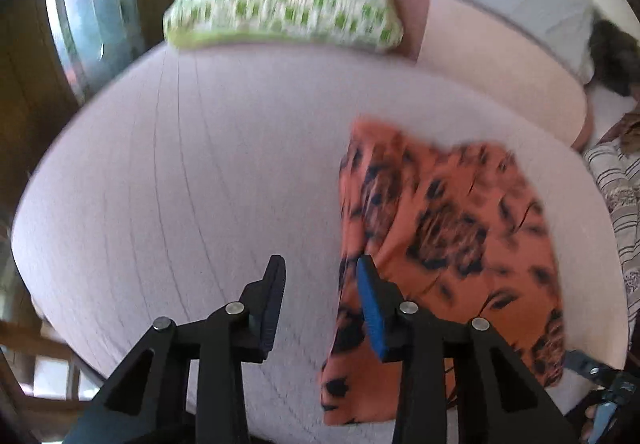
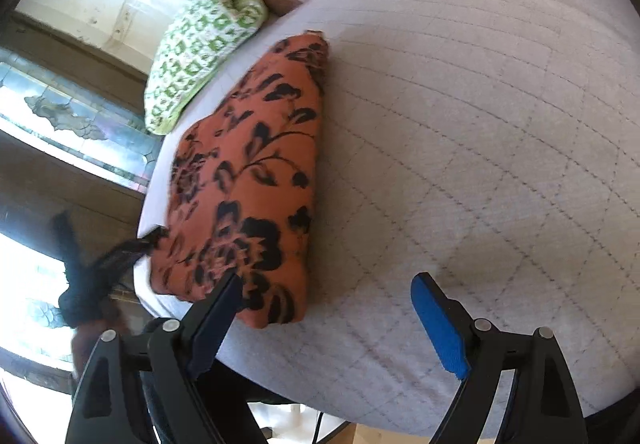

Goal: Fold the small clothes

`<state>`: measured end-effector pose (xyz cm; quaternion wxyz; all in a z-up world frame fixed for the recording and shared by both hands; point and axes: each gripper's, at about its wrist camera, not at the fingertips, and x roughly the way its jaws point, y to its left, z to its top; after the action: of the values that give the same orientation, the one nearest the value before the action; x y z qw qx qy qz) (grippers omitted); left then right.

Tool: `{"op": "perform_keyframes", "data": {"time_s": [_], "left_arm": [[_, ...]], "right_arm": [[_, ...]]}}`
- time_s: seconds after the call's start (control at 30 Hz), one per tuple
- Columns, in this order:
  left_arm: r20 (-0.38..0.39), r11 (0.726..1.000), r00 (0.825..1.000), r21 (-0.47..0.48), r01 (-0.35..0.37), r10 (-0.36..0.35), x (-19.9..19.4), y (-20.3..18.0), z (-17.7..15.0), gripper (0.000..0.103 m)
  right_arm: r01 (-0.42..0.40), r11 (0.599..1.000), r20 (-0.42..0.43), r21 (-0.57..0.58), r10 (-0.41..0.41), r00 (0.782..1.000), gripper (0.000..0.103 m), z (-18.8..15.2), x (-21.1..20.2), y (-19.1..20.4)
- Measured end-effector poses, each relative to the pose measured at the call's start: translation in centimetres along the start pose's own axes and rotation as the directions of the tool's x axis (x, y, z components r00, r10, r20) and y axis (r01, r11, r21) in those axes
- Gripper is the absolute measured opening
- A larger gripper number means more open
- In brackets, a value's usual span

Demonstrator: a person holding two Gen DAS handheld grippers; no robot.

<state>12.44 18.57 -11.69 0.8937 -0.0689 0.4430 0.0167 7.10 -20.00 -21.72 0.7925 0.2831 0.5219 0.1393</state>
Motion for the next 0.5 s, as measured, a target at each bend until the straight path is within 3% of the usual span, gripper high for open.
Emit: {"op": "perform_keyframes", "data": {"time_s": [0.07,0.1,0.13,0.17,0.23,0.3,0.37,0.5], "left_arm": [[0.021,1.000,1.000,-0.019,0.002,-0.002,-0.1,0.4,1.0,0.045],[-0.005,0.999,1.000,-0.035,-0.004,0.003,0.9,0.9,1.2,0.045],[-0.041,0.999,0.999,-0.034,-0.028,0.027,2.4,1.0,1.0,0.045],[-0.130,0.995,0.987,0.004,-0.098,0.098,5.0,1.2,0.2,0.045],[-0.213,0.989,0.967,0.054,-0.135,0.143,8.0,0.9,-1.8,0.039],[-0.157,0.994,0.981,0.039,-0.106,0.111,6.6,1.0,-1.9,0.038],[-0.137,0.998,0.990,-0.053,-0.024,0.016,5.1,2.0,-1.1,0.038],[0.011,0.993,1.000,-0.113,0.021,-0.020,1.2,3.0,1.8,0.043]], "right_arm": [[-0.003,1.000,-0.001,0.030,0.003,1.000,0.088,0.2,0.4,-0.5],[-0.011,0.999,0.005,0.038,0.011,1.000,0.088,0.2,0.4,-0.7],[-0.011,0.999,0.005,0.035,0.010,1.000,0.089,0.2,0.5,-0.6],[-0.008,1.000,0.004,0.029,0.008,1.000,0.089,0.3,0.6,-0.5],[-0.012,1.000,0.003,0.027,0.012,1.000,0.089,0.2,0.5,-0.6],[-0.022,0.999,-0.004,0.029,0.022,1.000,0.089,0.3,0.6,-0.7],[-0.026,0.999,-0.005,0.026,0.026,1.000,0.089,0.3,0.5,-0.9],[-0.020,1.000,-0.010,0.017,0.020,1.000,0.091,0.5,0.9,-0.9]]}}
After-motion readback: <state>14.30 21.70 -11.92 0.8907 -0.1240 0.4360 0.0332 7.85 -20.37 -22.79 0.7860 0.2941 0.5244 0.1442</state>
